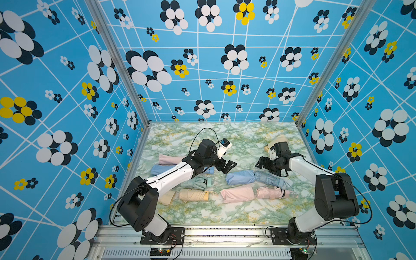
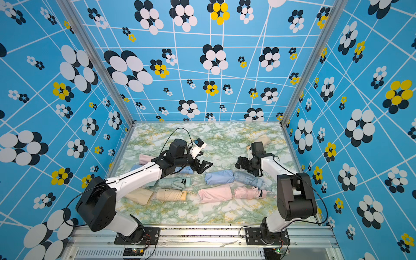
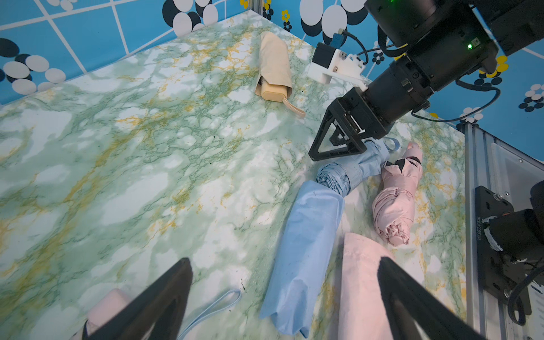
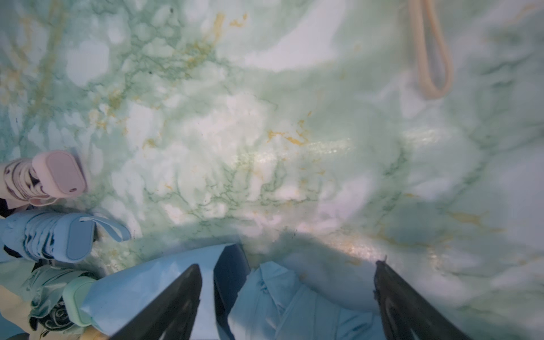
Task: Take umbrellas out of sleeves
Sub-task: Adjust the umbrella at the center of the board, then pick up the umbrella from the center of the board.
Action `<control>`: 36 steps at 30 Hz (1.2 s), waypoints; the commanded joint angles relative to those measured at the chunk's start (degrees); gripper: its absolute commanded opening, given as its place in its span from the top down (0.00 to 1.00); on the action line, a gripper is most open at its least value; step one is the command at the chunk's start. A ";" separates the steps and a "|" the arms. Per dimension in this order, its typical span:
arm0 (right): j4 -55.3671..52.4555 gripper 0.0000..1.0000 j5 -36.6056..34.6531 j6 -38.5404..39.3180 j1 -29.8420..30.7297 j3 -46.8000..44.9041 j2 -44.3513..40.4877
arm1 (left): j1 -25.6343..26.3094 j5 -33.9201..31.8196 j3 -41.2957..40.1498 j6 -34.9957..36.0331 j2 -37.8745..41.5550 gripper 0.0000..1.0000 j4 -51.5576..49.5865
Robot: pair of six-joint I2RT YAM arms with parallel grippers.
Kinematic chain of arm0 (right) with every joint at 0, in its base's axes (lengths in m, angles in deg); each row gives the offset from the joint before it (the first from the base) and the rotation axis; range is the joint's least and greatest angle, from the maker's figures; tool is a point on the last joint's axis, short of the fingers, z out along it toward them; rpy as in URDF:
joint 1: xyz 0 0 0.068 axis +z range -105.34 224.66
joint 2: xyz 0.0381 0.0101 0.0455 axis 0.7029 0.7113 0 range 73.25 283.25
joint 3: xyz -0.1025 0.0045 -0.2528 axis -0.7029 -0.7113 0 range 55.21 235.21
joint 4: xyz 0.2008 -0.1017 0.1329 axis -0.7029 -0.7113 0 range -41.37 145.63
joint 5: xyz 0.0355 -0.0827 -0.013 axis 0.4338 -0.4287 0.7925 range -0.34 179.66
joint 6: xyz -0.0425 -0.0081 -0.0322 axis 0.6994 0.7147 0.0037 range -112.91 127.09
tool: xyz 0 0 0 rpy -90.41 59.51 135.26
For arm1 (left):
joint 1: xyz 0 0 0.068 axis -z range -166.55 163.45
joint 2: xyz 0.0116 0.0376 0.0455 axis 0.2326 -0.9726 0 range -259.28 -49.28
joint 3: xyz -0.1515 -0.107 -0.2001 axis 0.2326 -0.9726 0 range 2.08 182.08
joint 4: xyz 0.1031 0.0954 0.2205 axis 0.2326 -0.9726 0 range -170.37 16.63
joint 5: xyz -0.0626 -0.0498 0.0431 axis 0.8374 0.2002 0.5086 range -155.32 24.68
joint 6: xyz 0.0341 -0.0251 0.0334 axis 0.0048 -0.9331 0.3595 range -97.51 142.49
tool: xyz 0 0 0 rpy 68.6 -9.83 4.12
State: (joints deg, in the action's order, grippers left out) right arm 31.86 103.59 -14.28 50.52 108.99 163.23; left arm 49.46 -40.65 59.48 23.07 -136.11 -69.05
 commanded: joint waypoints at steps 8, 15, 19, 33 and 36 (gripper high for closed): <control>-2.50 0.03 -21.94 0.42 0.28 11.58 -1.39 | -3.05 1.44 -2.01 -2.73 6.67 0.01 1.89; -5.86 0.02 -26.71 -3.34 -2.23 22.97 8.21 | -3.23 -2.65 -6.53 -3.92 11.30 0.01 6.43; -10.28 0.01 -28.85 -6.18 -2.74 31.87 16.24 | -3.35 -6.22 -8.24 -4.94 13.25 0.01 6.99; -24.26 0.01 -34.63 -16.87 -3.03 54.45 36.35 | -3.80 -8.60 -7.23 -8.34 13.09 0.01 2.09; -23.48 0.01 -34.23 -18.30 -3.27 53.98 37.27 | -3.75 -8.51 -7.49 -8.14 13.15 0.01 2.27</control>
State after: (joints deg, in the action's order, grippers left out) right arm 11.18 70.80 -29.34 47.81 162.01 199.01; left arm 46.29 -48.50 51.18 15.57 -123.01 -65.79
